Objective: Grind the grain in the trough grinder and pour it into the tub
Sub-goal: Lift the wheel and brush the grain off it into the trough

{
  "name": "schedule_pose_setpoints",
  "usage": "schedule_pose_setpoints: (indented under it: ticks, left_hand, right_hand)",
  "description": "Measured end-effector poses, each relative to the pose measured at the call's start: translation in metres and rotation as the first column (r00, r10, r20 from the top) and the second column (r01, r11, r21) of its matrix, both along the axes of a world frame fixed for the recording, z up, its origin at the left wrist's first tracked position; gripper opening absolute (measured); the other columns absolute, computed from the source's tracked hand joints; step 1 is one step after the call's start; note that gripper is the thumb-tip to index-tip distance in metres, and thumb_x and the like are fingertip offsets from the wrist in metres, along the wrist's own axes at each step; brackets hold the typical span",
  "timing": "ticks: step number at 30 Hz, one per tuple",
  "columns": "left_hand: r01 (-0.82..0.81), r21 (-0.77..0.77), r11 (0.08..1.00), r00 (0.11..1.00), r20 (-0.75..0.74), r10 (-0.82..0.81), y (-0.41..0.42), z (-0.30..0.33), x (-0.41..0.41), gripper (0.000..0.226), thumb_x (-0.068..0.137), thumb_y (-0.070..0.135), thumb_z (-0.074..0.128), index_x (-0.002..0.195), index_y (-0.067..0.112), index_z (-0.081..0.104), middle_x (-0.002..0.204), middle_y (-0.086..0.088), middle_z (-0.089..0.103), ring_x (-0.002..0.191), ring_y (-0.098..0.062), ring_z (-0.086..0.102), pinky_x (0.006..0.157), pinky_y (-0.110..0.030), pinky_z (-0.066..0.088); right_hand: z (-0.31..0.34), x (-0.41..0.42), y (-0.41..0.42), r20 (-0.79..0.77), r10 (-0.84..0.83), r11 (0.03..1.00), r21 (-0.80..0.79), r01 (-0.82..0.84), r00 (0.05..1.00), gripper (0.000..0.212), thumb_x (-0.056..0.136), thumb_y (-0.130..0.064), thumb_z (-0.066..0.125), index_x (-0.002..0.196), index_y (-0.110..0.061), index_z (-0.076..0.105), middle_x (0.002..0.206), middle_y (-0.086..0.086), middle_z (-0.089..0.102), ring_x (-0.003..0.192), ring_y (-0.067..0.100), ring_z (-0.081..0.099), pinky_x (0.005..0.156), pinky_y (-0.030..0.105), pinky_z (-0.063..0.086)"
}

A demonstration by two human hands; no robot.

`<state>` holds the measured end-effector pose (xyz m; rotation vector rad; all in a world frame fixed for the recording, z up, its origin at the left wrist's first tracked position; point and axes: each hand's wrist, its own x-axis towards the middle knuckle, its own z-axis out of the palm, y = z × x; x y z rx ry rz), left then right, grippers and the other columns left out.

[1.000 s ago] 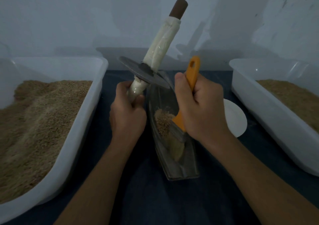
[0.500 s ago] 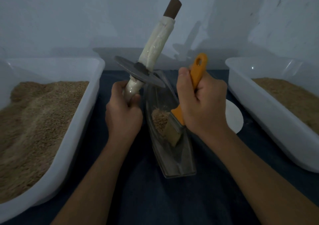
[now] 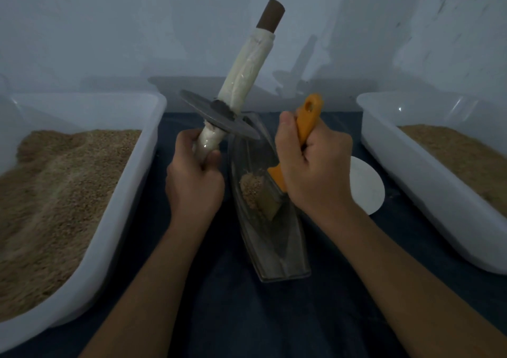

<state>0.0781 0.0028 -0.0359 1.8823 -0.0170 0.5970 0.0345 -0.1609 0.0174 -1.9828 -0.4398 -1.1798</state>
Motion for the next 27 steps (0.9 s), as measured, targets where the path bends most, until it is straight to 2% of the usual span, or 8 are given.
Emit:
schedule_pose_setpoints:
  ticks: [3, 6, 10, 16, 19, 23, 27]
  left_hand:
    - [-0.001, -0.003, 1.0, 1.0, 0.001, 0.001, 0.0, 0.001, 0.0, 0.025, 0.094, 0.02, 0.063, 0.111, 0.035, 0.053, 0.092, 0.018, 0.062, 0.088, -0.015, 0.061, 0.074, -0.035, 0.046]
    - [-0.001, -0.007, 1.0, 1.0, -0.011, 0.001, 0.0, 0.001, 0.0, 0.026, 0.094, 0.019, 0.063, 0.111, 0.037, 0.054, 0.093, 0.018, 0.062, 0.089, -0.013, 0.061, 0.073, -0.034, 0.045]
    - [-0.002, 0.002, 1.0, 1.0, -0.02, 0.002, 0.0, 0.0, 0.0, 0.027, 0.094, 0.019, 0.063, 0.114, 0.035, 0.054, 0.092, 0.022, 0.06, 0.091, -0.013, 0.06, 0.072, -0.032, 0.041]
    - [-0.019, 0.02, 1.0, 0.999, -0.025, 0.02, 0.001, 0.001, 0.001, 0.026, 0.095, 0.02, 0.064, 0.112, 0.037, 0.052, 0.09, 0.024, 0.057, 0.088, -0.009, 0.056, 0.064, -0.027, 0.038]
    - [-0.015, 0.017, 1.0, 1.0, -0.018, 0.015, 0.001, 0.001, 0.001, 0.026, 0.095, 0.02, 0.064, 0.113, 0.035, 0.053, 0.092, 0.018, 0.06, 0.09, -0.014, 0.058, 0.07, -0.031, 0.038]
    - [-0.014, 0.023, 1.0, 0.999, -0.028, 0.015, 0.001, 0.001, 0.0, 0.026, 0.095, 0.02, 0.064, 0.113, 0.035, 0.053, 0.097, 0.016, 0.061, 0.093, -0.015, 0.06, 0.073, -0.033, 0.04]
    - [-0.012, 0.024, 1.0, 0.999, -0.036, 0.013, 0.001, 0.002, 0.0, 0.028, 0.095, 0.02, 0.065, 0.113, 0.037, 0.052, 0.097, 0.018, 0.06, 0.095, -0.015, 0.06, 0.075, -0.033, 0.042]
  right_hand:
    - [0.006, -0.005, -0.002, 0.052, 0.051, 0.997, 0.059, -0.054, 0.997, 0.049, 0.105, -0.015, 0.05, 0.058, -0.018, 0.036, 0.045, -0.007, 0.033, 0.039, 0.015, 0.038, 0.044, 0.014, 0.024]
    - [0.001, -0.004, 0.004, -0.01, 0.088, 0.996, 0.015, -0.088, 0.996, 0.049, 0.106, -0.018, 0.05, 0.059, -0.013, 0.037, 0.046, -0.003, 0.034, 0.039, 0.017, 0.038, 0.045, 0.016, 0.025]
    - [-0.004, 0.001, 0.005, -0.057, 0.048, 0.998, -0.032, -0.05, 0.997, 0.047, 0.105, -0.021, 0.05, 0.06, -0.015, 0.037, 0.046, -0.003, 0.035, 0.04, 0.017, 0.039, 0.047, 0.018, 0.027]
    - [0.004, 0.0, -0.007, 0.018, -0.015, 0.995, 0.099, 0.013, 1.0, 0.054, 0.106, -0.027, 0.052, 0.057, -0.009, 0.041, 0.045, -0.002, 0.038, 0.04, 0.017, 0.042, 0.044, 0.017, 0.027]
    - [-0.001, 0.003, 0.0, -0.015, -0.01, 0.995, 0.099, 0.011, 1.0, 0.052, 0.105, -0.028, 0.055, 0.058, -0.01, 0.044, 0.046, -0.003, 0.04, 0.04, 0.016, 0.043, 0.045, 0.017, 0.029]
    - [-0.005, 0.009, 0.0, -0.068, -0.051, 0.998, 0.043, 0.054, 0.996, 0.052, 0.104, -0.03, 0.056, 0.058, -0.008, 0.044, 0.046, 0.0, 0.041, 0.039, 0.016, 0.042, 0.043, 0.025, 0.032]
    - [0.001, 0.008, -0.01, -0.022, -0.089, 0.992, 0.086, 0.09, 0.996, 0.051, 0.105, -0.027, 0.057, 0.058, -0.011, 0.045, 0.046, -0.002, 0.041, 0.04, 0.016, 0.044, 0.043, 0.023, 0.032]
